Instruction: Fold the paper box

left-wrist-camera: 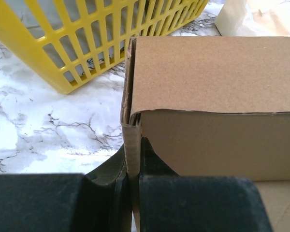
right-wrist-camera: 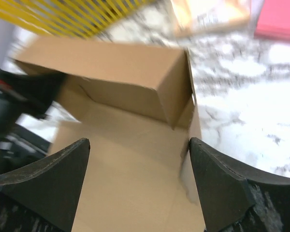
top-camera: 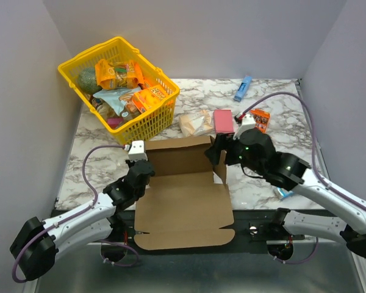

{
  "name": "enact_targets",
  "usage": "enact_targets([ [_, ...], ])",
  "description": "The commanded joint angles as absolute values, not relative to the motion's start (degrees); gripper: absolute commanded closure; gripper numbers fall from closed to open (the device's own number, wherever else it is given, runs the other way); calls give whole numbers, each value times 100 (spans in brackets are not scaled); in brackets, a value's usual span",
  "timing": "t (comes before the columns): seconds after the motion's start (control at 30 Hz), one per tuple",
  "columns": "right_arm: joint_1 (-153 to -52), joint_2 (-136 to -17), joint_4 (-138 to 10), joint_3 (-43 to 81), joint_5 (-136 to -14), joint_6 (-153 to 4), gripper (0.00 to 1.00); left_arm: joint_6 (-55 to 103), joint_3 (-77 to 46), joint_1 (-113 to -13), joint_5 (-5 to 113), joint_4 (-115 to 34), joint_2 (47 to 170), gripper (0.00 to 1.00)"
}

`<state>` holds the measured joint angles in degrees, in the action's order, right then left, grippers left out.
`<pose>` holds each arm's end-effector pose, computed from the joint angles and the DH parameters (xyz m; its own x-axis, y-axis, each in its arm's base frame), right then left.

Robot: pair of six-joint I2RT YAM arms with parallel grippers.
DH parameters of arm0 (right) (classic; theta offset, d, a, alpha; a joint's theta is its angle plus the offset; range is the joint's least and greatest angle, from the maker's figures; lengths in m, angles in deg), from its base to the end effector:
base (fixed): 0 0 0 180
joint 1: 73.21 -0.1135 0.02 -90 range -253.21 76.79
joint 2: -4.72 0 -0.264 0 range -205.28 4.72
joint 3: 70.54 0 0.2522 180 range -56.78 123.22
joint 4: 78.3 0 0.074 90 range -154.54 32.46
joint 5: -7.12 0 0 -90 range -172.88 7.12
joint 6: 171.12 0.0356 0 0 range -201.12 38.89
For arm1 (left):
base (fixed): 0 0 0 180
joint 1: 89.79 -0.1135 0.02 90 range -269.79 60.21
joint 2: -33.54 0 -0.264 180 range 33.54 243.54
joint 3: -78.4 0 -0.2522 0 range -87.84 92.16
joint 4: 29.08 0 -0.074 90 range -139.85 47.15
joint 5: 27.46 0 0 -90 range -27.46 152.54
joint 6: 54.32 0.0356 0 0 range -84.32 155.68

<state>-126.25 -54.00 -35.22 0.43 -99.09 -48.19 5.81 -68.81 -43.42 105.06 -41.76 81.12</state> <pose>0.1416 0.1716 0.3372 -0.5974 0.0743 -0.7985 -0.3555 0.8680 0.3467 0.1380 -0.1098 0.1978 -0.3356 -0.1799 -0.9247 -0.0547 0.9837 -0.1715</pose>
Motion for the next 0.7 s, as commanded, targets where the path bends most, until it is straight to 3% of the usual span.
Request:
enact_targets([
  [0.0,-12603,-4934,-2755,921,-10157,-5132,7,562,-7052,-4479,10025,-4135,7776,100],
  [0.17,-11745,-4767,-2577,1099,-9995,-5290,21,562,-7254,-4549,9753,-3969,7319,100],
  [0.4,-9056,-4616,-3587,-420,-8158,-5352,27,562,-7378,-4602,9673,-3950,6984,100],
  [0.67,-8947,-4012,-4124,-1738,-6154,-5668,28,544,-7272,-4646,9691,-4065,7072,100],
])
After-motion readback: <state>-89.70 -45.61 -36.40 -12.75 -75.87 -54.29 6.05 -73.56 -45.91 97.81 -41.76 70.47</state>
